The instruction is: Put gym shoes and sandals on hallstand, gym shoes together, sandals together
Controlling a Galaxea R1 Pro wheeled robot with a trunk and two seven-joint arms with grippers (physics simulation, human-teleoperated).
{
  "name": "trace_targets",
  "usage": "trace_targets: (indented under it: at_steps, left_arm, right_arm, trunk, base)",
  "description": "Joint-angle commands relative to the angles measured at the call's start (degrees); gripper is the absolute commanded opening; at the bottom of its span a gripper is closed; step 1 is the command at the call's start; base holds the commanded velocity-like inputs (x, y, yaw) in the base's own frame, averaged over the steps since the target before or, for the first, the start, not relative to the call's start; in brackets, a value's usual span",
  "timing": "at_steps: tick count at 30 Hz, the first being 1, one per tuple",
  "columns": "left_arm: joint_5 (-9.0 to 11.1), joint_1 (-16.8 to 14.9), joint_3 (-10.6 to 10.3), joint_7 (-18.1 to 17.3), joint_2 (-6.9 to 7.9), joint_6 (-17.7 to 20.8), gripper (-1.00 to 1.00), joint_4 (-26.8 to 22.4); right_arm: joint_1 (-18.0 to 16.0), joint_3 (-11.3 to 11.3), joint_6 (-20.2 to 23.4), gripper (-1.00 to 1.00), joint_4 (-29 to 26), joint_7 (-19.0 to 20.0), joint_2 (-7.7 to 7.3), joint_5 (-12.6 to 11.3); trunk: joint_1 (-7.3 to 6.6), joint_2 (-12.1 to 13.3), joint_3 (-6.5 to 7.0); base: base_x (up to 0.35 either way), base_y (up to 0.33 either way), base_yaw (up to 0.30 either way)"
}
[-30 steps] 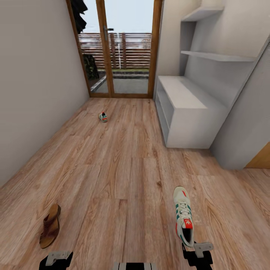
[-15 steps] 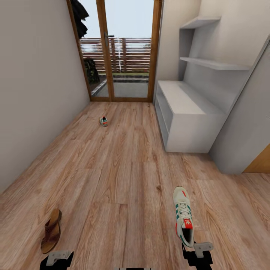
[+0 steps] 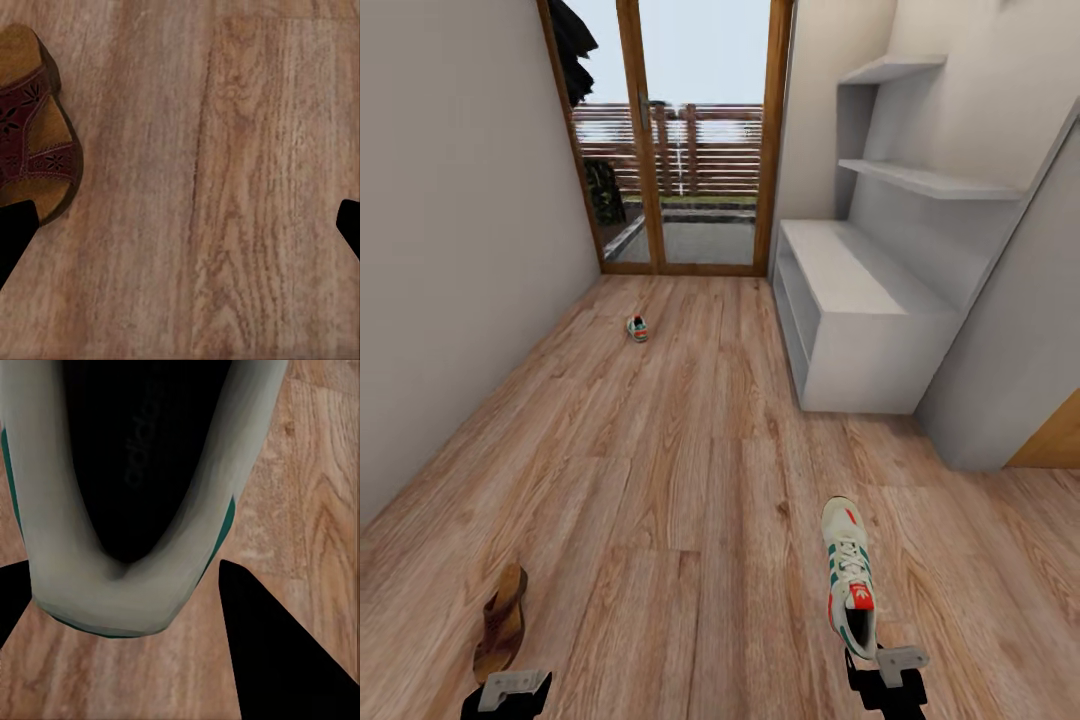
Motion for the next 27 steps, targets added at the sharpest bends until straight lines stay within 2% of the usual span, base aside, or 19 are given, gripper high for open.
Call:
trace_targets:
  at_steps: [1,3,5,9,11,16,27]
  left_arm:
    - [-0.46,0.37,0.5,-0.25,0.08,-0.48,1.0,0.01]
    - [-0.43,0.78,0.5,-0.22,0.1,-0.97,1.0,-0.02]
    - [-0.51,2.04,0.48,-0.14,-0.16,-4.75,1.0,0.02]
    - [-0.58,3.55,0.48,0.44,-0.34,-7.13,1.0,0.04]
    - [-0.62,3.98,0.42,1.91,-0.39,-7.49,1.0,0.2]
    - [-0.64,4.4,0.3,2.81,-0.51,-7.59,1.0,1.17]
    - [-0.58,4.48,0.37,2.95,-0.55,-7.62,1.0,1.36]
  right_arm:
    - [-0.04,-0.18,-0.16,-1.0,0.09,-0.54,0.01,0.56]
    - [-0.04,-0.19,-0.16,-1.0,0.09,-0.55,0.02,0.53]
    - [-0.04,-0.19,-0.16,-1.0,0.09,-0.6,0.04,0.43]
    - [-0.04,-0.2,-0.16,-1.0,0.09,-0.65,-0.03,0.39]
    - [-0.04,-0.2,-0.16,-1.0,0.09,-0.66,-0.1,0.4]
    - [-0.04,-0.21,-0.16,-1.0,0.16,-0.66,-0.09,0.4]
    - [-0.04,-0.21,-0.16,-1.0,2.04,-0.66,0.02,0.36]
  trunk:
    - [-0.24,0.4,0.14]
    - [-0.67,1.2,0.5]
    - [-1.11,2.0,0.86]
    - [-1.55,2.81,1.21]
    - [-1.55,2.81,1.19]
    - [-1.55,2.81,1.08]
    - [-1.55,2.81,0.9]
  base:
    - [0.0,0.0,0.0]
    - [0.0,0.0,0.0]
    - [0.0,0.0,0.0]
    - [0.0,0.0,0.048]
    - [0.0,0.0,0.128]
    - [0.0,0.0,0.124]
    - [0.0,0.0,0.055]
